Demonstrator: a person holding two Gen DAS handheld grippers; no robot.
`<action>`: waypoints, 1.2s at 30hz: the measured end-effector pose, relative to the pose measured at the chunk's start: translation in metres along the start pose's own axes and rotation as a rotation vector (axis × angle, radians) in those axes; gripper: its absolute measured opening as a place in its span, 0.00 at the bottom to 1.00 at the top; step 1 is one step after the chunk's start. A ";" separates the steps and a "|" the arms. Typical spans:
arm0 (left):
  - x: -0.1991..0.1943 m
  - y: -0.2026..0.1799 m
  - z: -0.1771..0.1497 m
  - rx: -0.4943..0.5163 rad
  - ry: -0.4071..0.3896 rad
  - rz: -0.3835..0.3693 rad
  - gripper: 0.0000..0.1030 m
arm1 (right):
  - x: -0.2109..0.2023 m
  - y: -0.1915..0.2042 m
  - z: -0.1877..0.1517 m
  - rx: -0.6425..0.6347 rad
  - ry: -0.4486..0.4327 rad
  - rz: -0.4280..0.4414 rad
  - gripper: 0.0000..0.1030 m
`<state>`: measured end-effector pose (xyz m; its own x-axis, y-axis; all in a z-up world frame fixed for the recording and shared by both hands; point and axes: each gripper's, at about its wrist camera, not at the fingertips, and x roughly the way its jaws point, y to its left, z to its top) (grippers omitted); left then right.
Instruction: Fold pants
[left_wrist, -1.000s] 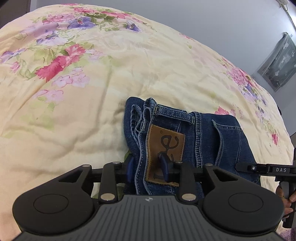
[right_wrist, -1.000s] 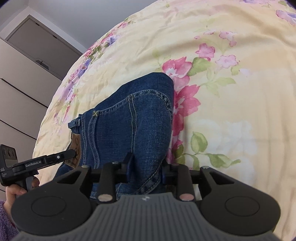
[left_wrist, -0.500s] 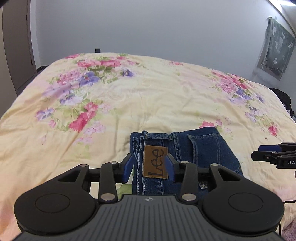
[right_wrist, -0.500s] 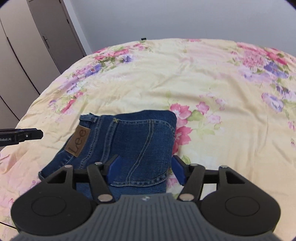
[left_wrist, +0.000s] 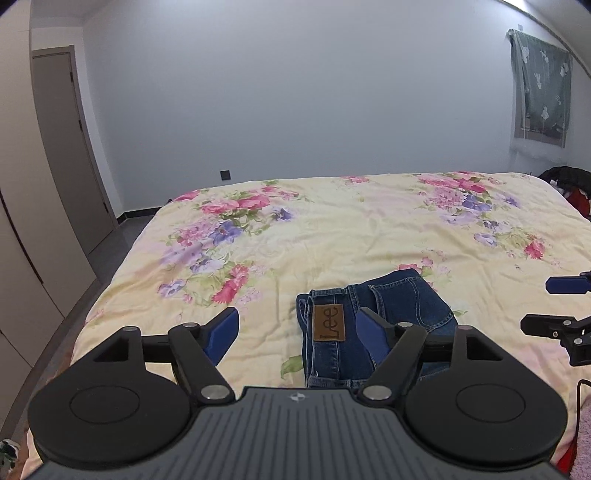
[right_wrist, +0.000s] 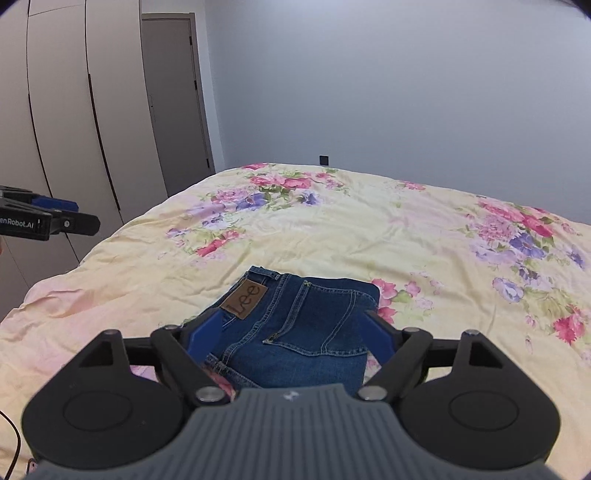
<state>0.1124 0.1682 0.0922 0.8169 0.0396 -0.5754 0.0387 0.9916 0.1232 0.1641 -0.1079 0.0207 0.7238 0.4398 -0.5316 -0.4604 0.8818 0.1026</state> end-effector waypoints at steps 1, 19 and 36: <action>-0.007 -0.003 -0.007 -0.013 -0.004 0.003 0.86 | -0.011 0.005 -0.008 0.009 -0.013 -0.001 0.77; -0.023 -0.055 -0.106 -0.131 0.053 0.094 0.87 | -0.048 0.053 -0.105 0.043 -0.017 -0.092 0.79; -0.015 -0.073 -0.120 -0.108 0.082 0.090 0.87 | -0.042 0.050 -0.116 0.055 0.007 -0.100 0.79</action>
<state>0.0282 0.1097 -0.0054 0.7642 0.1339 -0.6310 -0.0980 0.9910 0.0917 0.0511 -0.1023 -0.0496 0.7611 0.3485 -0.5470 -0.3575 0.9291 0.0945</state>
